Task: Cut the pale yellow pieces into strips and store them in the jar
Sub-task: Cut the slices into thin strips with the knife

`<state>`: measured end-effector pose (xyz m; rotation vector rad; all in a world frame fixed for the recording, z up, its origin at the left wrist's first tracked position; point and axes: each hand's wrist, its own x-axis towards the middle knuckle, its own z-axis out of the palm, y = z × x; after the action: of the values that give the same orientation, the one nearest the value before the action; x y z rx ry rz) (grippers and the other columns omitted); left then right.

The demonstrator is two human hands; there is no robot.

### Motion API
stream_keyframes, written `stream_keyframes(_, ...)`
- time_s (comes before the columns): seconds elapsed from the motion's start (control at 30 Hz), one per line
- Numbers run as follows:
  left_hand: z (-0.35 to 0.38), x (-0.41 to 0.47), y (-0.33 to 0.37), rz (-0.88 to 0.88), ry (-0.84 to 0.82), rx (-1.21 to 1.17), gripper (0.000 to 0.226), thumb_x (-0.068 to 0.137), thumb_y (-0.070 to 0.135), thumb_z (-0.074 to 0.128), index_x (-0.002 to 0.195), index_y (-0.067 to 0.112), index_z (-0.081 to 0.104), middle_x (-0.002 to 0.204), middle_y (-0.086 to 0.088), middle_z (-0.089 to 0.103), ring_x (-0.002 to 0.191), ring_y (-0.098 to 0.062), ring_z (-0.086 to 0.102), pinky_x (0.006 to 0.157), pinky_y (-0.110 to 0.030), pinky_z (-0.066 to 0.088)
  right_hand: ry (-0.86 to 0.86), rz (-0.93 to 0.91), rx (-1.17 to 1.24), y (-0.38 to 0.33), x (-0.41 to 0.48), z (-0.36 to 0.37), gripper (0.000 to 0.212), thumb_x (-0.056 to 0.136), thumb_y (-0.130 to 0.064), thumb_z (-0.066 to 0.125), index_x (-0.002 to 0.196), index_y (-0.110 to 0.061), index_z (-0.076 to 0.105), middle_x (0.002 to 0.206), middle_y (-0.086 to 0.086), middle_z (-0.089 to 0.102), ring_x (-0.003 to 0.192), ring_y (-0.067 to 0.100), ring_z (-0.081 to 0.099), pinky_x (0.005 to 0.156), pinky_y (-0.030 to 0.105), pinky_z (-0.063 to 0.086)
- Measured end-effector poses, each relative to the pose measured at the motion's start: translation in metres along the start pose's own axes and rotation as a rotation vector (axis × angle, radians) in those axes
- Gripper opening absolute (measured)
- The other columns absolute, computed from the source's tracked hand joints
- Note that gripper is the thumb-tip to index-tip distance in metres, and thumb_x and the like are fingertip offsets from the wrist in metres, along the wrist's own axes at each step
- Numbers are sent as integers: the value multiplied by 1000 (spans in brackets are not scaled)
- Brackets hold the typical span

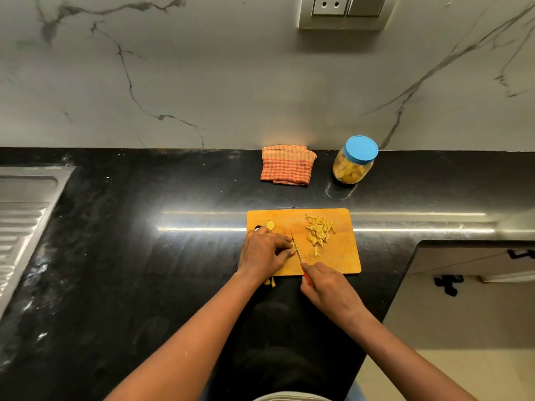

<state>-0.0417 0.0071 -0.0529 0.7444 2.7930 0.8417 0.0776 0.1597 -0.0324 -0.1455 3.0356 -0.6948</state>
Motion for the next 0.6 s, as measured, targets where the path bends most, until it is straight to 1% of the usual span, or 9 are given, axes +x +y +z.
stream_keyframes(0.13, -1, 0, 0, 19, -5, 18, 19, 80, 44, 74, 93, 32, 78, 103, 21, 71, 94, -9, 55, 86, -37, 44, -45, -14, -74, -1, 6, 7, 36, 89, -16, 64, 123, -3, 62, 87, 6, 65, 71, 19, 62, 63, 31, 54)
stream_keyframes(0.2, -2, 0, 1, 25, -12, 29, 19, 80, 44, 73, 94, 32, 78, 104, 21, 71, 95, -9, 55, 86, -38, 44, -41, -12, -96, -3, 14, 7, 34, 88, -14, 64, 120, -2, 62, 88, 8, 65, 72, 22, 63, 62, 33, 55)
stream_keyframes(0.3, -3, -1, 2, 27, -22, 43, 19, 81, 45, 72, 95, 32, 77, 106, 22, 71, 96, -10, 54, 87, -37, 44, -21, -13, -116, -4, 23, 6, 31, 86, -12, 67, 115, -3, 64, 85, 8, 64, 69, 23, 63, 59, 32, 54)
stream_keyframes(0.4, -2, -1, 2, 4, -7, 36, 20, 80, 45, 73, 95, 32, 77, 105, 22, 71, 97, -9, 55, 87, -35, 44, -40, -12, -112, 0, 13, 5, 37, 88, -16, 65, 123, -5, 61, 90, 6, 64, 72, 20, 62, 63, 31, 54)
stream_keyframes(0.5, -3, -1, 3, -11, 1, 26, 20, 79, 45, 75, 94, 32, 78, 103, 21, 72, 96, -8, 56, 87, -32, 44, -40, -19, -98, 4, -5, 1, 38, 86, -18, 68, 123, -6, 63, 86, 2, 64, 69, 14, 61, 61, 26, 52)
stream_keyframes(0.6, -2, -1, 4, -24, 15, 8, 20, 78, 43, 77, 93, 31, 78, 101, 21, 72, 94, -7, 56, 85, -30, 44, -12, -3, -64, 9, -11, -3, 37, 88, -15, 67, 122, -3, 63, 87, 4, 64, 69, 16, 61, 61, 27, 53)
